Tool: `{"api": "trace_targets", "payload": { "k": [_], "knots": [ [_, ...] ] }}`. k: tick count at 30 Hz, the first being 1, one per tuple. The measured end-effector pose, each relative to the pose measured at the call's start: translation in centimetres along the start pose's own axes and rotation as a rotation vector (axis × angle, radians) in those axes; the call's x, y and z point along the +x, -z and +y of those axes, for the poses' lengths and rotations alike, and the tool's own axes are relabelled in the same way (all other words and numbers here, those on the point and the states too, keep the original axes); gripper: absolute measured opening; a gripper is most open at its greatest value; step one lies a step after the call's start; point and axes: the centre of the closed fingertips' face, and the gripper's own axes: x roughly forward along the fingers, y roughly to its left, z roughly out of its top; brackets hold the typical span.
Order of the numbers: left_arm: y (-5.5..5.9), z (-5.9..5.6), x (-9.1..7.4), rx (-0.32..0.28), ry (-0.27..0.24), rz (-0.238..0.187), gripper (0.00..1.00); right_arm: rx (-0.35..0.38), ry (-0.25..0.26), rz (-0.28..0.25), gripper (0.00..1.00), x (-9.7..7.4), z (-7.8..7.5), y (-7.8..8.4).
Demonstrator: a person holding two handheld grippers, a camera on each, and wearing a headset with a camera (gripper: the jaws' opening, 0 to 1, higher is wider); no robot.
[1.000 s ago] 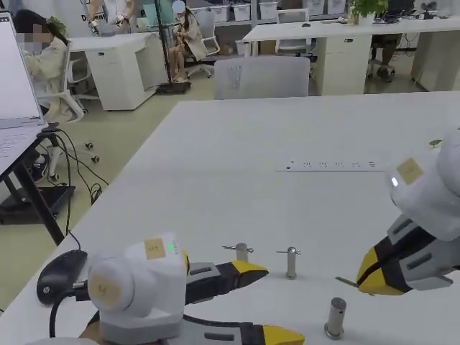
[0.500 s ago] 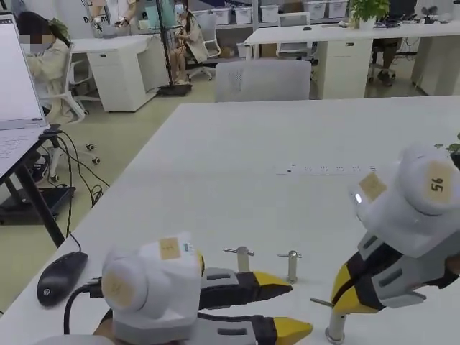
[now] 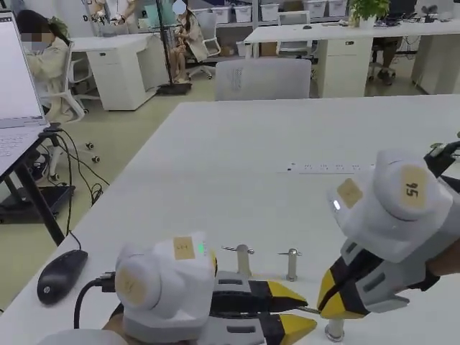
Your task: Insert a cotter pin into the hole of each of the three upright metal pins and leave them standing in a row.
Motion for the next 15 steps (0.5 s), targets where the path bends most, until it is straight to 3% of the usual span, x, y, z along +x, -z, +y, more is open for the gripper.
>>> {"api": "trace_targets", "payload": {
  "k": [15],
  "knots": [
    [0.31,-0.01,0.00,-0.009,0.001,0.015,0.02,-0.056,-0.030,0.018,0.02,0.10,0.59,-0.46]
  ]
}}
